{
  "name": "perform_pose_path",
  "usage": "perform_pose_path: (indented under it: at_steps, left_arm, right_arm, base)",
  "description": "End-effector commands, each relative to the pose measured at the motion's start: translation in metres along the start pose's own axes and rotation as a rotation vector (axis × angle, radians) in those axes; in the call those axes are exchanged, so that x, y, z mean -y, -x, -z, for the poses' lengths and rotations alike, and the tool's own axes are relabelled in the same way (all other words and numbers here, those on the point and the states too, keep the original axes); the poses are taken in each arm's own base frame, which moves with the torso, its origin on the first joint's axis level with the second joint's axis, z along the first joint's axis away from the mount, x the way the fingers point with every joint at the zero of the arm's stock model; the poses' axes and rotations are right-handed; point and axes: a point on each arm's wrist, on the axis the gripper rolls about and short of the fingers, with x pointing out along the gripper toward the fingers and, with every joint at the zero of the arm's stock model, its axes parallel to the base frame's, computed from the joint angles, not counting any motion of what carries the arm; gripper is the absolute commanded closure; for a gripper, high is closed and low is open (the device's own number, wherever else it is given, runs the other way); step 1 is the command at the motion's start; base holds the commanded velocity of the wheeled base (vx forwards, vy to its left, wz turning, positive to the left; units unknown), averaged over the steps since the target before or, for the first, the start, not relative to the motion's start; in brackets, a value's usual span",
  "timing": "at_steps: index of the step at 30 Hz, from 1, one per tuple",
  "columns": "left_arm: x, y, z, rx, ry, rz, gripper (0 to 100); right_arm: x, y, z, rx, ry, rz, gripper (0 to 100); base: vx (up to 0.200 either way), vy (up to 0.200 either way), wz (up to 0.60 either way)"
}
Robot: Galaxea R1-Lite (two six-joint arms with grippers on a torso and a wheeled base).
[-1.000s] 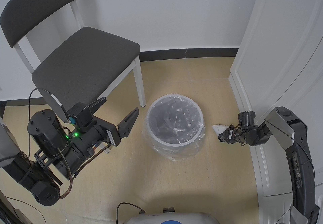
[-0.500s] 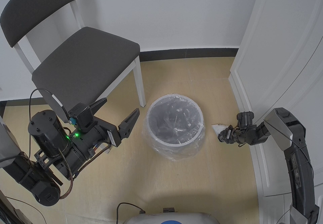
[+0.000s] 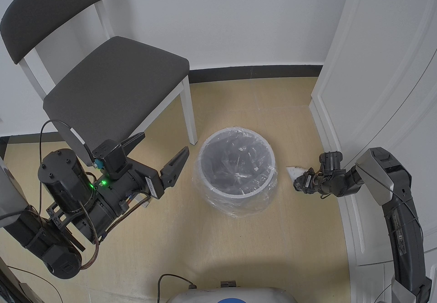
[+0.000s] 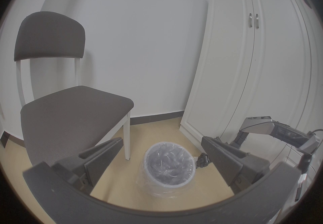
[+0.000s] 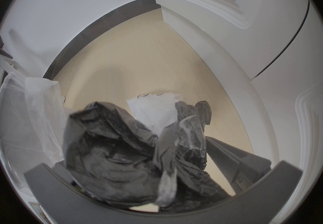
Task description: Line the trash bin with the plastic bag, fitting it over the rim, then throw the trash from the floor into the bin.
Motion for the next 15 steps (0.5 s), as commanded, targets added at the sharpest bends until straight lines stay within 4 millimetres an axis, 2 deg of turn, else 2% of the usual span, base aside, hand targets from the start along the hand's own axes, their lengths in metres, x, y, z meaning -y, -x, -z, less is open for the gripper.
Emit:
perform_pose_path:
  at_steps: [1, 15]
  left_arm:
    - [-0.0001, 0.0008, -0.0014, 0.005, 0.0, 0.0, 0]
    - [-0.0001, 0.0011, -0.003, 0.011, -0.001, 0.001, 0]
  right_arm:
    - [0.0002, -0.0009, 0.001, -0.001, 0.0, 0.0, 0]
    - [0.0003, -0.0009, 0.0012, -0.002, -0.002, 0.001, 0]
  base:
    - [0.0, 0.0, 0.0]
    - [0.0, 0.0, 0.0]
